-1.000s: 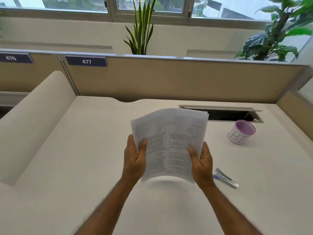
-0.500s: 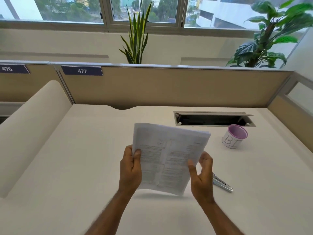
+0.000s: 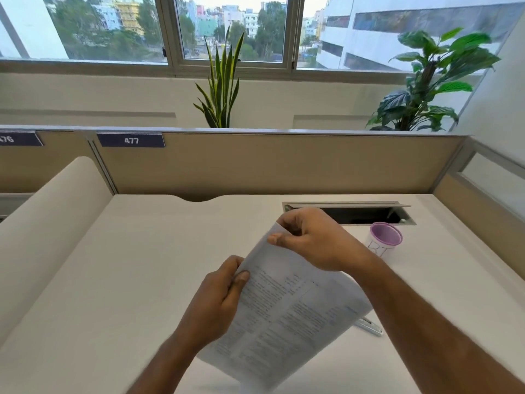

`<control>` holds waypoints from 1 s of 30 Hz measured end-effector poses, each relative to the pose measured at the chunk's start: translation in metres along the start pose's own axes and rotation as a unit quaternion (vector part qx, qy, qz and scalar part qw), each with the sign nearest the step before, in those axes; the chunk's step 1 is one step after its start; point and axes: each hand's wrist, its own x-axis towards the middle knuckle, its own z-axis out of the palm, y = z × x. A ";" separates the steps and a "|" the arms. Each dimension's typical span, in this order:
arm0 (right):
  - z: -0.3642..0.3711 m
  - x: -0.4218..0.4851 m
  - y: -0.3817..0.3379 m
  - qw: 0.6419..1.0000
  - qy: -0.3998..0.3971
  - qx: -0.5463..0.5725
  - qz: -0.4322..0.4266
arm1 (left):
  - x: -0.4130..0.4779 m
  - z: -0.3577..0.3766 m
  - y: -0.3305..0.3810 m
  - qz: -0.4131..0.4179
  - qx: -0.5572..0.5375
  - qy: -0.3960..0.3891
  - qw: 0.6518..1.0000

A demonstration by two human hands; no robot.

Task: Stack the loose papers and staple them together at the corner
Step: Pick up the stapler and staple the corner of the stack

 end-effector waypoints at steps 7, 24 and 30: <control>0.007 0.002 0.023 0.989 0.054 0.141 0.001 | 0.002 -0.008 0.025 -0.028 0.008 -0.048 0.998; 0.026 0.008 0.071 0.957 0.115 0.261 0.054 | 0.041 0.031 0.034 -0.056 0.152 0.021 0.987; 0.020 0.016 0.111 0.946 0.091 0.293 0.107 | 0.045 0.032 0.029 -0.060 0.163 0.004 0.985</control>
